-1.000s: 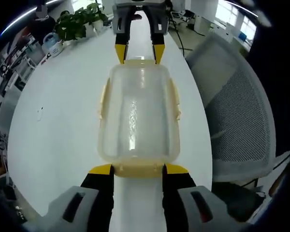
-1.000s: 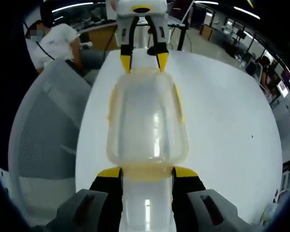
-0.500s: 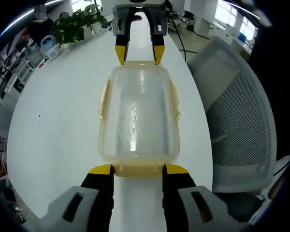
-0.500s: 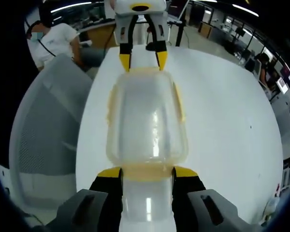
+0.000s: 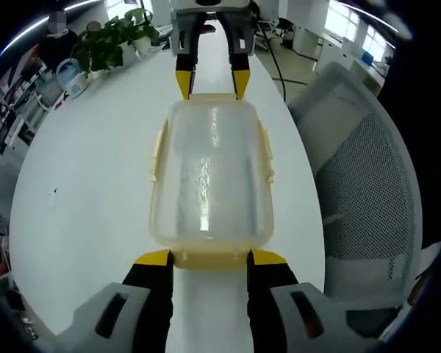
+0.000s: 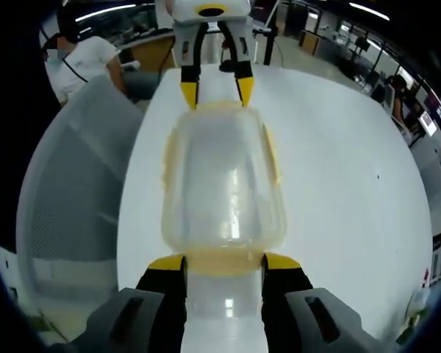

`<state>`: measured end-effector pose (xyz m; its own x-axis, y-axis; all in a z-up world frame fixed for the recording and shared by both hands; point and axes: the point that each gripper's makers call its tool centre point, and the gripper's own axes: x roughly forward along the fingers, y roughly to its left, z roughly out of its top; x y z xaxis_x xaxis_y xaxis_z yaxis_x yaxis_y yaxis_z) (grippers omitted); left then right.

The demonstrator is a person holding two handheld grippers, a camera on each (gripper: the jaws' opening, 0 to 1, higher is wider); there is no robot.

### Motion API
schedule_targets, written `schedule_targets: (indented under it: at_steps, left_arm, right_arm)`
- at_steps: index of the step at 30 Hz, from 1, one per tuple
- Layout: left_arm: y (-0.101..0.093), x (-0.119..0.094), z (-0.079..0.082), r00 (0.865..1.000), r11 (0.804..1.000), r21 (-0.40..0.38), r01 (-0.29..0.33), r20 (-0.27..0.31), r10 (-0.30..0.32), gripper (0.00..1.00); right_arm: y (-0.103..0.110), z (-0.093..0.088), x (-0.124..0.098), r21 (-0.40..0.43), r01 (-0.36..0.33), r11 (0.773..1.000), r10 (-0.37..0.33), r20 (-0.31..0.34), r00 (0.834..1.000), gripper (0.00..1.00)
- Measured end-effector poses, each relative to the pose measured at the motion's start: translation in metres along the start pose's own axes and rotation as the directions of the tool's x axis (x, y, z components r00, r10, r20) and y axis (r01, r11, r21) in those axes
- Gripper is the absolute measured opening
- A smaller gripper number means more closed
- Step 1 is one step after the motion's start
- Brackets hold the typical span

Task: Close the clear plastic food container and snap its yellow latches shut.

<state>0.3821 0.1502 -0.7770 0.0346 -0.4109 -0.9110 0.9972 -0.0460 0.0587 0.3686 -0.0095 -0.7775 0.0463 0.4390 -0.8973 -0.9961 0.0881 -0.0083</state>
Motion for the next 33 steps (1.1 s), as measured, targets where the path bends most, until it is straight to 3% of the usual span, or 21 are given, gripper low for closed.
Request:
schedule_targets:
  at_steps: [33]
  left_arm:
    - [-0.007, 0.029, 0.049, 1.0, 1.0, -0.01, 0.0, 0.023, 0.0, 0.38]
  right_arm:
    - [0.001, -0.054, -0.022, -0.001, 0.024, 1.0, -0.024, -0.029, 0.999, 0.38]
